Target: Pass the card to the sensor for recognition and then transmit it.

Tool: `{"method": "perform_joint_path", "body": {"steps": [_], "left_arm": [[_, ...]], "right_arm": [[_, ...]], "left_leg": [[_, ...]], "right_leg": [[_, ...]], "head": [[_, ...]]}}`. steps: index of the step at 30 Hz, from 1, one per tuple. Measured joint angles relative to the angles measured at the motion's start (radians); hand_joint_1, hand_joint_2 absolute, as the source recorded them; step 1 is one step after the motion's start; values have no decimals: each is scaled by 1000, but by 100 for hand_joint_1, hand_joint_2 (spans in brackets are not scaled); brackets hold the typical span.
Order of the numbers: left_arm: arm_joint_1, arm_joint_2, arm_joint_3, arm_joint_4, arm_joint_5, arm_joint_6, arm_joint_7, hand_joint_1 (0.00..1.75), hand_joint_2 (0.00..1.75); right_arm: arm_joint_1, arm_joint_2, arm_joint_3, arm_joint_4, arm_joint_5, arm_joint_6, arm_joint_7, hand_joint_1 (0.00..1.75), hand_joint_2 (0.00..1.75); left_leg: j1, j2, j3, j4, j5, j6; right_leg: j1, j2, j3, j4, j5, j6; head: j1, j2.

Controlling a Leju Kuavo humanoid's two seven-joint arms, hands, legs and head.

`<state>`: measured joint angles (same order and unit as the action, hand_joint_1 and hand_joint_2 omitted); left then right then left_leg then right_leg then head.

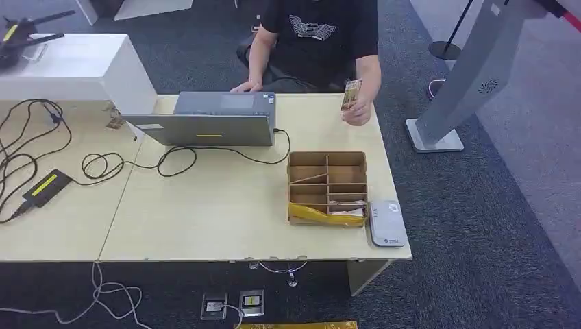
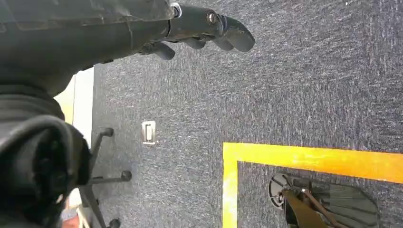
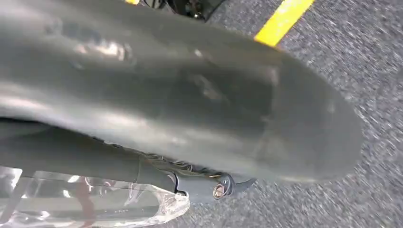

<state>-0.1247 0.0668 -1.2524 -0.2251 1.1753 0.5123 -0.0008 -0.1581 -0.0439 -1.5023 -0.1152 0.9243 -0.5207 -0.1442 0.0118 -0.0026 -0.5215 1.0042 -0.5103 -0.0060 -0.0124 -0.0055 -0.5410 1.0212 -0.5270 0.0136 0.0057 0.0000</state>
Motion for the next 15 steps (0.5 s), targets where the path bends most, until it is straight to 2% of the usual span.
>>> {"method": "perform_joint_path", "body": {"steps": [5,7,9,11,15], "left_arm": [[0,-2,0,0,0,0,0,0,0],[0,-3,0,0,0,-10,-4,0,0],[0,0,0,0,-1,-35,-8,0,0],[0,8,0,0,-2,-62,-13,0,0],[0,14,0,0,-3,-76,-27,0,0]], "right_arm": [[-1,-12,-2,0,-7,0,-3,0,0],[-1,-14,-8,0,-91,15,-31,0,0],[-3,-25,-11,0,-250,75,-79,0,0],[-5,-58,-15,-5,-430,184,-149,0,0],[-25,-150,-16,-24,-583,321,-205,0,0]], "left_leg": [[0,0,0,0,0,0],[0,0,0,0,0,0],[-1,0,0,0,0,0],[-1,0,0,0,0,0],[-3,0,0,0,0,1]], "right_leg": [[0,0,0,0,0,0],[0,0,0,0,0,0],[-1,0,0,0,0,0],[-1,0,0,0,0,0],[-3,0,0,0,1,1]], "head": [[0,0],[0,0],[0,0],[0,0],[0,0]]}}
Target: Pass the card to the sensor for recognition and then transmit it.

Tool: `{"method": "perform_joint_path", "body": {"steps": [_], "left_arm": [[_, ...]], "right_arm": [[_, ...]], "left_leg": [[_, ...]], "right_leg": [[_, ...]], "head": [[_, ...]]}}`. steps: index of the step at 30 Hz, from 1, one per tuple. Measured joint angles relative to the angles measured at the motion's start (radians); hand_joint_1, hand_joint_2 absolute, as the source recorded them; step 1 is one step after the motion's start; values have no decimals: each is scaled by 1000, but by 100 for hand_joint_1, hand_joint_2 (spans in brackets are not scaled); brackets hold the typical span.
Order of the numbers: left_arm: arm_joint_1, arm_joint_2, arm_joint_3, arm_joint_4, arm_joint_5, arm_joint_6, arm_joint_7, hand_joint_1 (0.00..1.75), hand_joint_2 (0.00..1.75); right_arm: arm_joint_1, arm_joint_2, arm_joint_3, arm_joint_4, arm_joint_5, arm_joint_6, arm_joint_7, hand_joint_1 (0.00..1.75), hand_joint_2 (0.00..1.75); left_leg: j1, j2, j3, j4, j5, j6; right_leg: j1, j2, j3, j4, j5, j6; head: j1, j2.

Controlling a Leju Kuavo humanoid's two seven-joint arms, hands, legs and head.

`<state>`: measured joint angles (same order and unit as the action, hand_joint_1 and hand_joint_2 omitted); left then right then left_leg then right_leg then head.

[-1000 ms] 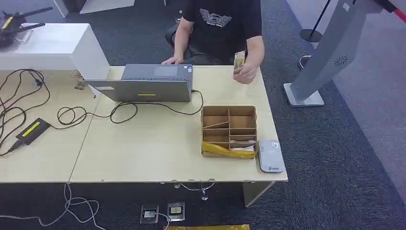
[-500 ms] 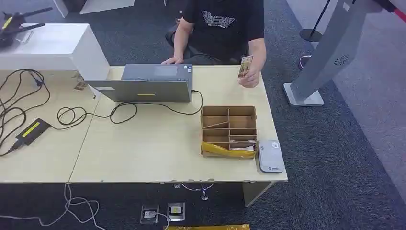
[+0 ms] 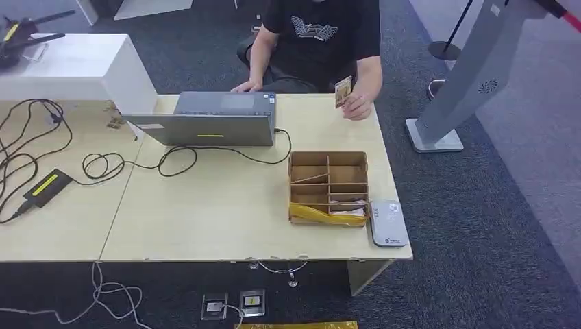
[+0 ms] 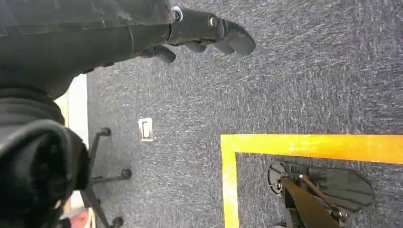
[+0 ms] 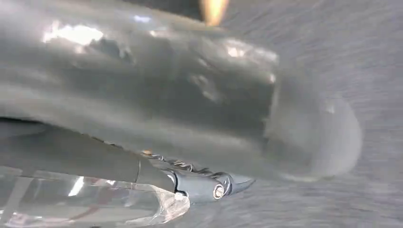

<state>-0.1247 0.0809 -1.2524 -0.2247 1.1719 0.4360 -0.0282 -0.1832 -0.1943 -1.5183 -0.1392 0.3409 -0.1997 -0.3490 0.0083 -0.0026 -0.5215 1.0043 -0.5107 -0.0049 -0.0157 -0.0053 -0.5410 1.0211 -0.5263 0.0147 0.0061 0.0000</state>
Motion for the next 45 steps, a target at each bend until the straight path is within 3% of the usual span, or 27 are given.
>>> {"method": "perform_joint_path", "body": {"steps": [2,5,6,7,10,11,13,16,20,25,28,32,35,40,42,45], "left_arm": [[0,4,0,0,-3,-4,-10,0,0],[0,10,0,0,-18,-13,-18,0,0],[-1,12,0,0,-21,-17,-21,0,0],[-2,13,0,0,-24,-18,-24,0,0],[-2,15,0,1,-32,-24,-28,0,0],[-2,15,0,1,-33,-22,-28,0,0],[-2,10,0,1,-35,-8,-28,0,0],[-2,-5,0,1,-35,9,-28,0,0],[-4,-14,0,1,-35,8,-28,0,0],[-2,-21,0,1,-35,10,-28,0,0],[-5,-22,0,2,-35,11,-28,0,0],[-3,-23,0,2,-34,13,-28,0,0],[-2,-25,0,2,-33,15,-28,0,0],[-5,-27,0,2,-27,21,-24,0,0],[-4,-27,0,2,-17,28,-23,0,0],[-3,-27,0,2,-6,37,-20,0,0]], "right_arm": [[-17,-49,-1,-9,-50,38,-13,0,0],[-65,-126,-1,-55,-174,122,-111,0,0],[-86,-154,-1,-93,-201,134,-108,0,0],[-101,-178,0,-120,-225,136,-76,0,0],[-108,-183,36,-301,-390,127,112,0,0],[-101,-169,60,-372,-465,125,151,0,0],[-87,-155,121,-500,-573,134,170,0,0],[-67,-157,257,-664,-647,105,168,0,0],[-30,-144,471,-884,-738,7,153,0,0],[3,-147,622,-1010,-769,4,122,0,0],[2,-150,760,-1121,-754,-7,125,0,0],[1,-159,816,-1159,-751,-20,133,0,0],[0,-178,912,-1218,-753,-23,133,0,0],[-45,-229,1196,-1340,-758,-13,131,0,0],[-81,-236,1291,-1356,-737,-1,142,0,0],[-171,-238,1499,-1357,-723,-4,157,0,0]], "left_leg": [[-1,0,0,0,0,1],[-4,0,0,0,0,1],[-4,1,0,0,1,1],[-3,0,0,0,1,2],[-3,-1,0,0,1,2],[-4,-2,-1,0,1,2],[-5,-1,-3,0,1,2],[-4,2,-4,0,0,2],[-4,1,-1,0,1,3],[-4,-5,-7,0,3,5],[-4,-3,-5,0,3,5],[-4,-13,-8,0,5,7],[-4,-12,-11,0,5,7],[-4,-12,-9,0,6,6],[-4,-15,-12,0,7,6],[-4,-14,-11,0,8,5]], "right_leg": [[-1,0,0,0,0,1],[-4,0,-1,0,1,2],[-4,0,-1,0,2,2],[-4,0,0,0,2,3],[-3,-3,0,-1,1,3],[-4,-3,-1,0,1,3],[-5,-3,-2,1,1,3],[-4,0,-2,1,1,3],[-4,0,-2,1,1,3],[-5,-7,-1,1,1,3],[-4,-5,-1,1,2,4],[-4,-15,-1,0,2,4],[-5,-13,-2,1,2,5],[-4,-13,-2,1,2,5],[-4,-16,-2,1,2,5],[-4,-15,-3,2,3,5]], "head": [[-1,0],[-2,0],[-1,0],[-1,0],[0,0],[0,0],[-1,0],[0,0],[-1,0],[-1,0],[-1,0],[0,0],[0,0],[0,0],[0,0],[-1,0]]}}
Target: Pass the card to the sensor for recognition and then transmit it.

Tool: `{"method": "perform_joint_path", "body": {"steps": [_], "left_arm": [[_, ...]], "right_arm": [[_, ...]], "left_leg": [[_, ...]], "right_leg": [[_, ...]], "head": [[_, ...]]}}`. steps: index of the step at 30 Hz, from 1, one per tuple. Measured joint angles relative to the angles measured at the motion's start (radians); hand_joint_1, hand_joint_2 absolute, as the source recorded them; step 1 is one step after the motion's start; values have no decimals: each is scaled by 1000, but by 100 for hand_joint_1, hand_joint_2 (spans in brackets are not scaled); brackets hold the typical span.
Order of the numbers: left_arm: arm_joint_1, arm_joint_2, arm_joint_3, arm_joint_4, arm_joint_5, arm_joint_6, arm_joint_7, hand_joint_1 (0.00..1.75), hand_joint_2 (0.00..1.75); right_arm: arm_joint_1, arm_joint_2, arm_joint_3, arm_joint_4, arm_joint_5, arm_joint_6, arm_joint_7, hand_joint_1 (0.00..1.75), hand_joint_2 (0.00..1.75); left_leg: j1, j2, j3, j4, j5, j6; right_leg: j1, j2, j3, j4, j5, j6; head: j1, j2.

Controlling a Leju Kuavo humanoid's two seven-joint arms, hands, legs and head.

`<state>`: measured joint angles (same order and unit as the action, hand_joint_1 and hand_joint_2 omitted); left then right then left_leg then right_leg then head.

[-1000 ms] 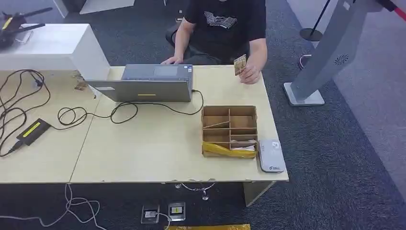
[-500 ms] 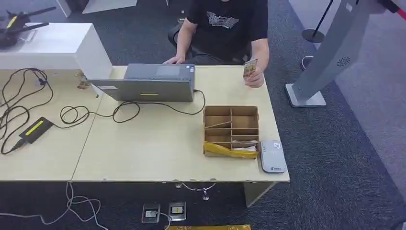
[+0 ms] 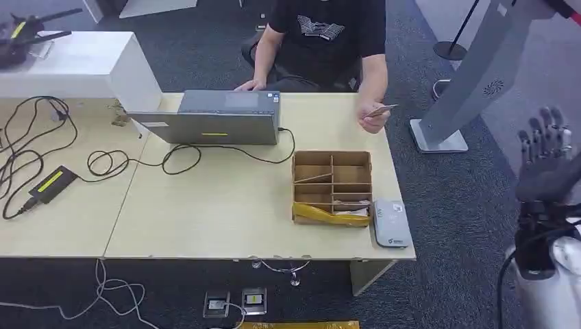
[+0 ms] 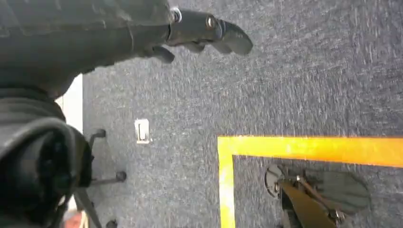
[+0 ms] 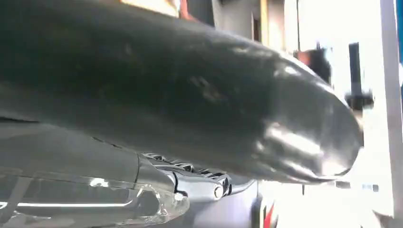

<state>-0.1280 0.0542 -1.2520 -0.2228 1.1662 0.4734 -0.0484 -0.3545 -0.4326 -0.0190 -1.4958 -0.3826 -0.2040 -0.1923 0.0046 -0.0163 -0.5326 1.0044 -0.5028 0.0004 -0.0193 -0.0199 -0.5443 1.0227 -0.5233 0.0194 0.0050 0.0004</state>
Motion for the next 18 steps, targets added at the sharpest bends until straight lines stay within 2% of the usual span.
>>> {"method": "perform_joint_path", "body": {"steps": [3,7,10,15,16,18], "left_arm": [[-1,0,0,0,4,4,8,0,0],[4,0,0,0,5,6,10,0,0],[4,0,0,0,5,7,11,0,0],[6,2,0,0,7,9,14,0,0],[6,2,0,0,9,10,18,0,0],[6,2,0,0,13,12,24,0,0]], "right_arm": [[-64,-3,165,2,-20,-21,0,0,0],[-108,-21,294,2,-45,-34,-8,0,0],[-124,-38,370,2,-53,-37,-11,0,0],[-141,-56,443,4,-54,-35,-5,0,0],[-149,-59,463,6,-45,-31,6,0,175],[-168,-58,503,10,-22,-24,30,0,175]], "left_leg": [[1,-4,1,0,1,0],[1,-3,0,0,1,-1],[1,-3,0,0,1,-1],[1,-2,0,0,1,-1],[1,-2,0,0,1,-1],[1,-2,0,0,1,-1]], "right_leg": [[1,-4,0,0,0,0],[1,-3,-1,-1,0,0],[1,-3,-1,-1,0,0],[1,-2,-1,-1,0,0],[1,-2,-1,-1,0,0],[1,-1,-1,-1,0,0]], "head": [[1,0],[0,0],[1,0],[1,0],[1,0],[0,0]]}}
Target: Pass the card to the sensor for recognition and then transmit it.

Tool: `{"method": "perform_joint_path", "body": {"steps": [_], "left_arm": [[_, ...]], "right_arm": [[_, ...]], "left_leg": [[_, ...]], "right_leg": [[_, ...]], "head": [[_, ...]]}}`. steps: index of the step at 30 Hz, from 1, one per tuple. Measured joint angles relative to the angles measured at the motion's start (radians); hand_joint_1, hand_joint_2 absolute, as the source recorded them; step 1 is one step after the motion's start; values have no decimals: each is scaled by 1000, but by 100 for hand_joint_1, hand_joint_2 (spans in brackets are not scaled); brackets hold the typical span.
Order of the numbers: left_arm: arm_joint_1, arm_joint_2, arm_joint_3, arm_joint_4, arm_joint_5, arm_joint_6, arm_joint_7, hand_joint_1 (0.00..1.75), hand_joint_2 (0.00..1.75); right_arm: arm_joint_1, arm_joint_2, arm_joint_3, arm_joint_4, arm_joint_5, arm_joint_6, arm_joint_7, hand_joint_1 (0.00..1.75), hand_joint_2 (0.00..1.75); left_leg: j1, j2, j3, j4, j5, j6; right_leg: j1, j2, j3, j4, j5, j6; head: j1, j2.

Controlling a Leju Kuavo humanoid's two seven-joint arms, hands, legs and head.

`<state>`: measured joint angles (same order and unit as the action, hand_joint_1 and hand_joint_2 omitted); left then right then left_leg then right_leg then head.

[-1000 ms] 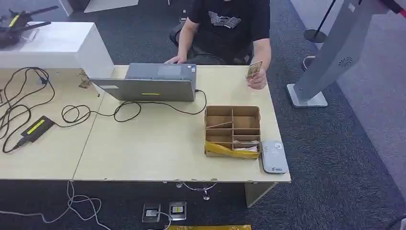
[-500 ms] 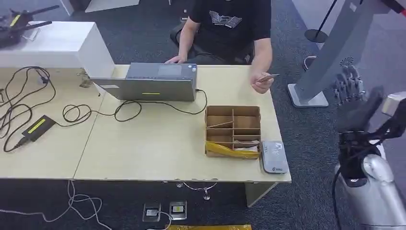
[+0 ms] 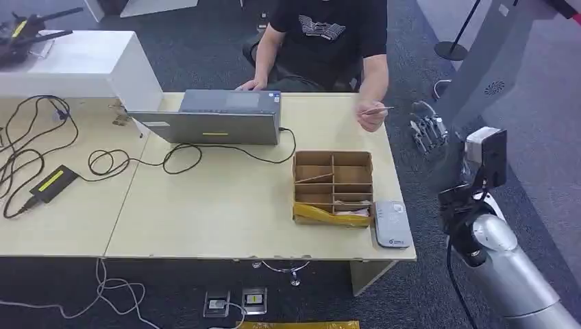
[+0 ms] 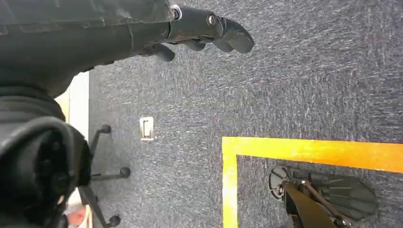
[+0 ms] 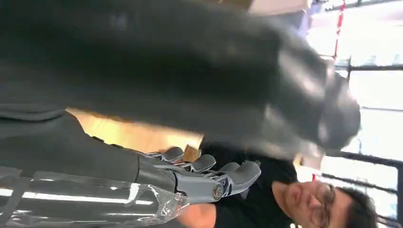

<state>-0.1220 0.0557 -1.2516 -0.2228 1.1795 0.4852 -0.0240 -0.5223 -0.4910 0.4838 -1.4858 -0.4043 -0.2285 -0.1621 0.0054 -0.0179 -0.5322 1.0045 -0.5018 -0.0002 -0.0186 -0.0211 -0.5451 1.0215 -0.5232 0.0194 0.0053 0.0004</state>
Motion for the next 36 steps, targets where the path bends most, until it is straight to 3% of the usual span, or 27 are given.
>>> {"method": "perform_joint_path", "body": {"steps": [4,7,10,12,14,24,36], "left_arm": [[0,0,1,0,3,6,7,0,0],[0,0,2,0,1,7,8,0,0],[0,0,1,0,-14,0,11,0,0],[0,0,1,0,-21,-7,14,0,0],[0,2,1,0,-28,-14,17,0,0],[0,3,1,0,-40,-31,17,0,0],[1,7,0,0,-55,-53,17,0,0]], "right_arm": [[-62,1,103,26,118,-3,87,0,175],[-123,1,198,49,391,-37,223,0,175],[-164,1,290,57,692,-37,402,0,175],[-166,0,336,61,825,-31,489,0,175],[-168,-1,362,64,896,-30,527,0,175],[-170,-33,435,85,1006,-32,575,0,175],[-110,-62,366,87,1110,-46,589,0,175]], "left_leg": [[0,0,0,0,0,0],[1,0,0,0,0,0],[1,0,0,0,0,0],[1,0,0,0,0,0],[1,0,-1,0,0,0],[0,2,0,0,0,-1],[0,3,0,0,-1,-1]], "right_leg": [[0,0,0,0,0,0],[1,0,0,0,0,0],[1,0,-1,0,0,0],[1,0,-1,0,0,0],[0,1,-1,0,0,0],[1,2,-2,0,0,0],[1,3,-2,0,0,0]], "head": [[0,0],[0,0],[0,0],[1,0],[0,0],[0,0],[0,0]]}}
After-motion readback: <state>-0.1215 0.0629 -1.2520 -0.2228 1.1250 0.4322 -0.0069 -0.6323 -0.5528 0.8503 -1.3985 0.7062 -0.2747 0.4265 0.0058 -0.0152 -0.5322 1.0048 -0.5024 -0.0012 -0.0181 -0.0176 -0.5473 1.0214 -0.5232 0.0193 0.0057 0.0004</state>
